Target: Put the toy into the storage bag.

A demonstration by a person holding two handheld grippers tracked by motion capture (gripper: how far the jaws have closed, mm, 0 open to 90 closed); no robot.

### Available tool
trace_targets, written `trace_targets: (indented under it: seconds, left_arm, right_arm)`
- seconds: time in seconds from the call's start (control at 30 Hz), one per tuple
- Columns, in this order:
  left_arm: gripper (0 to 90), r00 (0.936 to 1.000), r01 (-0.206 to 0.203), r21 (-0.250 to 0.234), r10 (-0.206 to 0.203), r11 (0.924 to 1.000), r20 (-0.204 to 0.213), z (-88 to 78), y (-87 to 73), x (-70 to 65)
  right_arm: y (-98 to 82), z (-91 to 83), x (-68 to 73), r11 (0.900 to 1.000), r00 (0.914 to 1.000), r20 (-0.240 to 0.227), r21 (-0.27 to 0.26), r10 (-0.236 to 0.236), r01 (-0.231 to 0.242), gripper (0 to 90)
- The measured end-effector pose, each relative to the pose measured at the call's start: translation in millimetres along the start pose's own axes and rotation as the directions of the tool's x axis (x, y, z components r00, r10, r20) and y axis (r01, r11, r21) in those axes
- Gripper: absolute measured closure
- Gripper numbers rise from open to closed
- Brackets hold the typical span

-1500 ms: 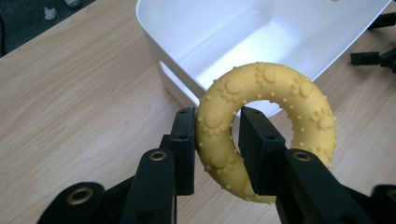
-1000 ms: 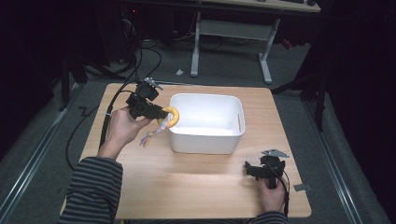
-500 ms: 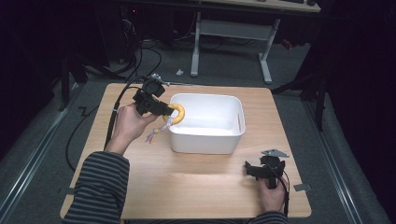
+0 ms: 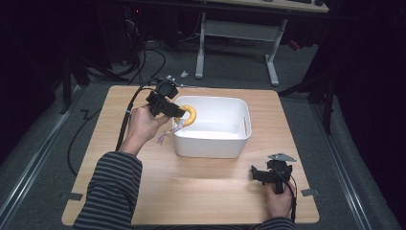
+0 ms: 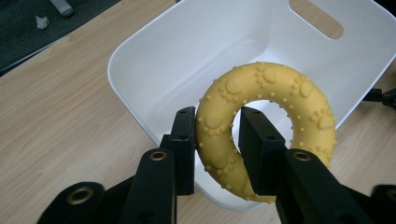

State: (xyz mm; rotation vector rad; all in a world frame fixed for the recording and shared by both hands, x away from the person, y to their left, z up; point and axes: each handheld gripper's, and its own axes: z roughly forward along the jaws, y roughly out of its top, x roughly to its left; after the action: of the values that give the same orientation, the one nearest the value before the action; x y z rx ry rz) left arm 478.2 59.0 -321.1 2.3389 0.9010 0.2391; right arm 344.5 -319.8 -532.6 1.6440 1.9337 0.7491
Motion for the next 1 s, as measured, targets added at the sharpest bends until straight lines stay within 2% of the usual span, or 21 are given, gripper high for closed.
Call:
trace_targets:
  seconds: [0.27,0.7,1.0]
  left_arm:
    - [67.6,0.9999,-0.015,0.007,0.015,0.9999,-0.008,10.3,10.2,-8.1]
    - [67.6,0.9997,-0.022,0.010,0.022,0.9997,-0.012,25.0,17.0,-13.5]
    - [67.6,0.9990,-0.044,0.044,0.044,0.9980,0.002,44.3,26.0,-24.2]
  right_arm:
    - [0.0,0.0,0.0,1.000,1.0000,0.000,0.000,-0.001,0.001,2.0]
    - [0.0,0.0,0.1,1.000,1.0000,-0.001,-0.001,-0.002,0.002,2.0]
    - [0.1,0.0,0.4,1.000,1.0000,0.000,0.001,-0.003,0.003,2.0]
